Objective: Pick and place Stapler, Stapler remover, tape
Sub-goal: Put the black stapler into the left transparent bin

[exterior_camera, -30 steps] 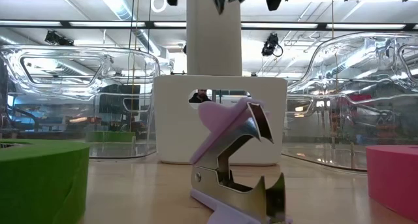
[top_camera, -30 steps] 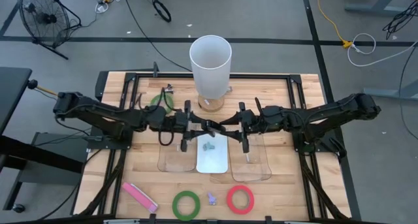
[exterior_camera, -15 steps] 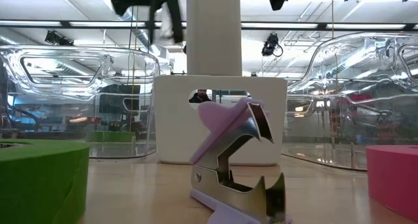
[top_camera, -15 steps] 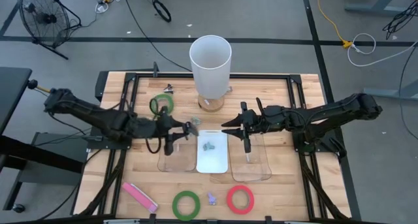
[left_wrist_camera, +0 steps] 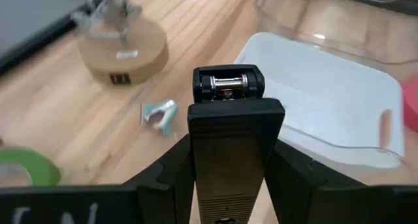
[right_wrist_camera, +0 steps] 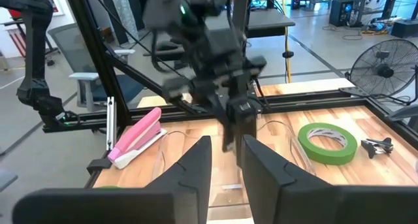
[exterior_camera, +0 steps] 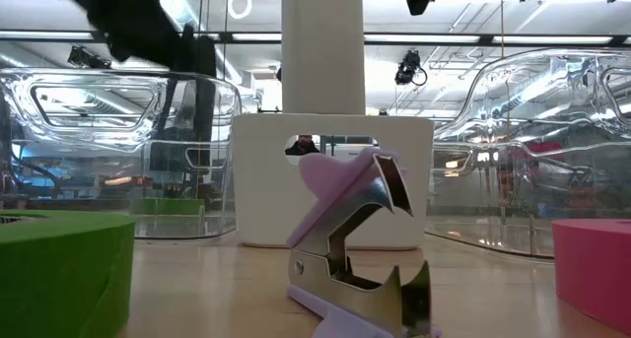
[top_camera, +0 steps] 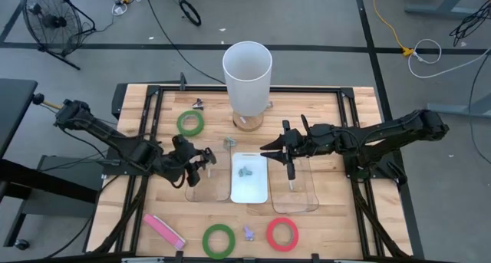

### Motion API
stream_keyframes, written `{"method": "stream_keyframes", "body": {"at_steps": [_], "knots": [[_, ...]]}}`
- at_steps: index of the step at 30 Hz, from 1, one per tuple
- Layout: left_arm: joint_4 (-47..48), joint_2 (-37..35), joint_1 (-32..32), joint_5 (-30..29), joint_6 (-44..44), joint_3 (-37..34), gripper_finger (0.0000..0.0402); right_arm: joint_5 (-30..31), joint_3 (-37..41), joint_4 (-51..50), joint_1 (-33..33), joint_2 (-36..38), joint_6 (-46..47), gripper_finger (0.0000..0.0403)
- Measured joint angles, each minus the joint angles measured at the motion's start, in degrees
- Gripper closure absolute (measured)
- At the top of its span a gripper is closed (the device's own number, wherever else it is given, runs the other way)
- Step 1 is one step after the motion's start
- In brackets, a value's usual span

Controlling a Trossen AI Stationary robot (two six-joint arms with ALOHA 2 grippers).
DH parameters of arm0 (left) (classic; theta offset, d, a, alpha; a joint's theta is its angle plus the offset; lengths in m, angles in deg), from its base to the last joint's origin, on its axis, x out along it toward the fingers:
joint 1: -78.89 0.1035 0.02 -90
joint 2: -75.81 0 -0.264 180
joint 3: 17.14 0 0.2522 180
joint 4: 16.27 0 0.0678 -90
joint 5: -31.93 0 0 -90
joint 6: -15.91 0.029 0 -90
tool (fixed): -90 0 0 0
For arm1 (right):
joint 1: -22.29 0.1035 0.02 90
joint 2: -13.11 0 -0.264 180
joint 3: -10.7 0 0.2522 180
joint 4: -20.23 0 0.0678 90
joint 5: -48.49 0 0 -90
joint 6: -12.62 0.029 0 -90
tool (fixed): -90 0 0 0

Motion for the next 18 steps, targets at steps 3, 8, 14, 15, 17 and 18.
{"method": "stream_keyframes", "body": {"at_steps": [3,8,14,15,17,18], "knots": [[-7.52,-0.02,0.07,-0.15,-1.6,-5.3,0.025,0.0,0.0,0.16,0.0,0.0,-0.13,0.0321],[-19.7,-0.08,1.11,0.55,-2.45,-12.15,0.025,0.02,0.0,0.41,0.02,0.0,-0.2,0.0321],[-26.92,-0.1,2.76,1.82,-9.42,-19.39,0.025,0.01,0.0,0.39,0.04,0.0,0.0,0.0321],[-28.46,-0.1,2.94,2.22,-10.29,-20.81,0.025,0.02,0.0,0.38,0.04,0.0,0.0,0.0321],[-33.41,-0.08,3.0,2.58,-10.3,-23.36,0.025,0.02,0.0,0.38,0.04,0.0,-0.17,0.0321],[-36.65,-0.08,3.04,2.69,-10.01,-24.3,0.025,0.02,0.0,0.39,0.02,0.0,-0.22,0.0321]]}}
